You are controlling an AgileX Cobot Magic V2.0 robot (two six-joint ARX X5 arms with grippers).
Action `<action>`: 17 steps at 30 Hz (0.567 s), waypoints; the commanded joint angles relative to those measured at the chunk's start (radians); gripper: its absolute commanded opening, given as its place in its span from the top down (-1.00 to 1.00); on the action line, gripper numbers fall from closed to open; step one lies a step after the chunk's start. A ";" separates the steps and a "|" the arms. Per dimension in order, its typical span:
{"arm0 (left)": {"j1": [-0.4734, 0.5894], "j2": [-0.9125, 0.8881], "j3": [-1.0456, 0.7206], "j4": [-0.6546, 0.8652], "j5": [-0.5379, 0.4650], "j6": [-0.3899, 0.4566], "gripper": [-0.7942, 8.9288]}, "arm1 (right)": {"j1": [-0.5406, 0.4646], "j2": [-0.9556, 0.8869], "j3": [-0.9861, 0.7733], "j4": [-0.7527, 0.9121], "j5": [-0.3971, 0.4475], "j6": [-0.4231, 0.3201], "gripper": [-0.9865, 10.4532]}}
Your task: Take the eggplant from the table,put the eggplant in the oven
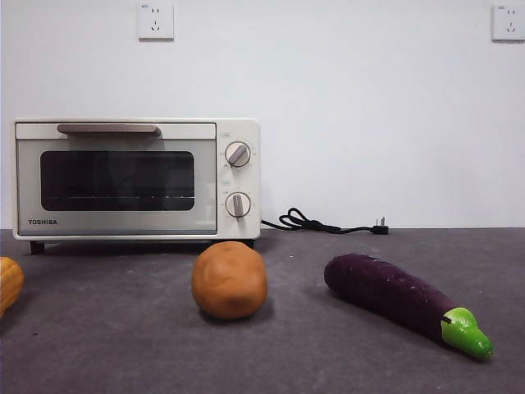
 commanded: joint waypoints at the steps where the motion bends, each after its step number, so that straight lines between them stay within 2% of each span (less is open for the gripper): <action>1: -0.003 0.002 -0.001 -0.001 0.000 0.021 0.85 | 0.011 0.000 0.003 -0.015 -0.034 -0.004 0.19; 7: -0.002 0.016 -0.001 0.000 0.000 0.023 0.85 | 0.034 0.012 0.003 -0.064 -0.048 -0.003 -0.24; 17: -0.002 0.077 -0.001 0.020 -0.003 0.068 0.85 | 0.066 0.030 0.003 -0.144 -0.076 -0.003 -0.27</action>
